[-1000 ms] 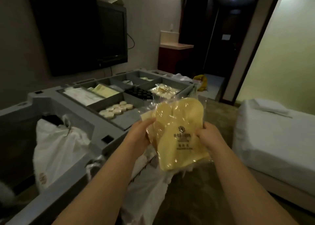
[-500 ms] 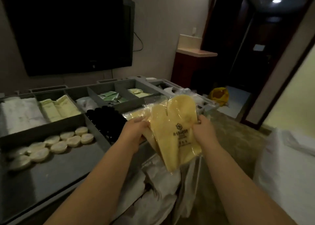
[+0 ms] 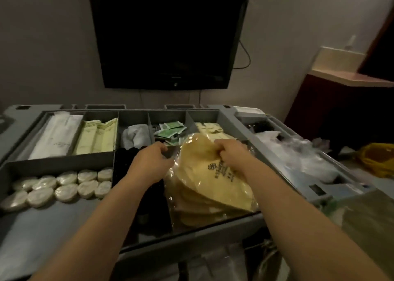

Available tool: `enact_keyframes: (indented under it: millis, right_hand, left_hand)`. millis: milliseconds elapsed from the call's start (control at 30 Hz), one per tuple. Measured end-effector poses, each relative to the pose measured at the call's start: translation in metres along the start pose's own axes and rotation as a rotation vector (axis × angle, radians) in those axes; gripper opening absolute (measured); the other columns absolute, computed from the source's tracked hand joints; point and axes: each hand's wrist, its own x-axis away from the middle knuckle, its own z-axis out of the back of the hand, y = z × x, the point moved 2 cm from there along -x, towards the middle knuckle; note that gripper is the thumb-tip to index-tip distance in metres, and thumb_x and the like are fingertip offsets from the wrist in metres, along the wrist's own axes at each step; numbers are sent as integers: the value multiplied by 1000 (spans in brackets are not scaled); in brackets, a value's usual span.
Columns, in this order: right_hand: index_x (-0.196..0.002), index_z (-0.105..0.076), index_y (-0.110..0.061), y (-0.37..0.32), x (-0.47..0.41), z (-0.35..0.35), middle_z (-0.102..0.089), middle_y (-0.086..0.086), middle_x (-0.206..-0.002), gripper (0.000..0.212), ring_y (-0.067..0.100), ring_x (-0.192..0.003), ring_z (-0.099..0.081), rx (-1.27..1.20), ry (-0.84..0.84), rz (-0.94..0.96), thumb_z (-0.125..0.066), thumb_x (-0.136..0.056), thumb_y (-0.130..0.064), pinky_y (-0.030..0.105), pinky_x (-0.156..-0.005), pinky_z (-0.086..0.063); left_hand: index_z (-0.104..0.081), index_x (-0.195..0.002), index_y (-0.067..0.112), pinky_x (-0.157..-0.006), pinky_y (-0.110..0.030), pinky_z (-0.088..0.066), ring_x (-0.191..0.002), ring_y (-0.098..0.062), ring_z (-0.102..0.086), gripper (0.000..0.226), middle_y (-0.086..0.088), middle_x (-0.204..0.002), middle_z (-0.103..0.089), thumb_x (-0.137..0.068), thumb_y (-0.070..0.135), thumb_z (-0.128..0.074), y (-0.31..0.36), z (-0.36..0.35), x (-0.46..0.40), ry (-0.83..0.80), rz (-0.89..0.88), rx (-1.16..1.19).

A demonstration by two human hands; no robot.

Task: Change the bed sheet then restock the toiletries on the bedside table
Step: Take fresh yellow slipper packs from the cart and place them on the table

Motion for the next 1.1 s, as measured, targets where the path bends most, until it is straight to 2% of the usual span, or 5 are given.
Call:
enact_keyframes:
  millis: [267,500,700,867,1100]
  right_hand:
    - [-100,-62,-10,4,-39,-18,-52,4,-112,19,17,-99,-52,-98,-212,350,-45,-93,-6,32,-89,-45]
    - [-108,-56,-16,45,-47,21,-56,6,-101,21,17,-87,-54,-509,-297,296,-39,-98,-10,30,-73,-43]
    - [-120,-58,-18,69,-49,9,-60,8,-108,31,21,-95,-57,-75,-381,384,-39,-96,-12,37,-89,-48]
    - [-150,-12,-31,76,-32,17,0,3,-159,63,31,-144,-4,89,-45,394,-43,-96,-19,51,-116,-13]
    - [-149,2,-38,107,-2,-26,9,-1,-159,72,33,-145,0,147,-443,286,-33,-91,-63,55,-113,-9]
  left_hand:
    - [-40,-136,15,-80,-29,-40,-89,-10,-50,44,0,-116,-49,-93,11,-49,14,-21,15,401,121,130]
    - [-5,-151,17,-114,-32,-12,-145,-17,-6,63,-3,-158,-6,-99,36,-36,51,-81,40,707,170,290]
    - [-5,-152,20,-108,-37,-28,-137,-27,-33,65,-9,-155,-24,-98,47,-31,58,-108,30,362,321,288]
    - [-11,-150,15,-98,-33,-36,-129,-29,-43,66,-12,-146,-40,-98,43,-41,49,-118,25,-17,390,-92]
    - [-18,-149,13,-107,-37,-28,-136,-31,-33,63,-14,-152,-31,-99,50,-28,40,-110,26,-109,423,-162]
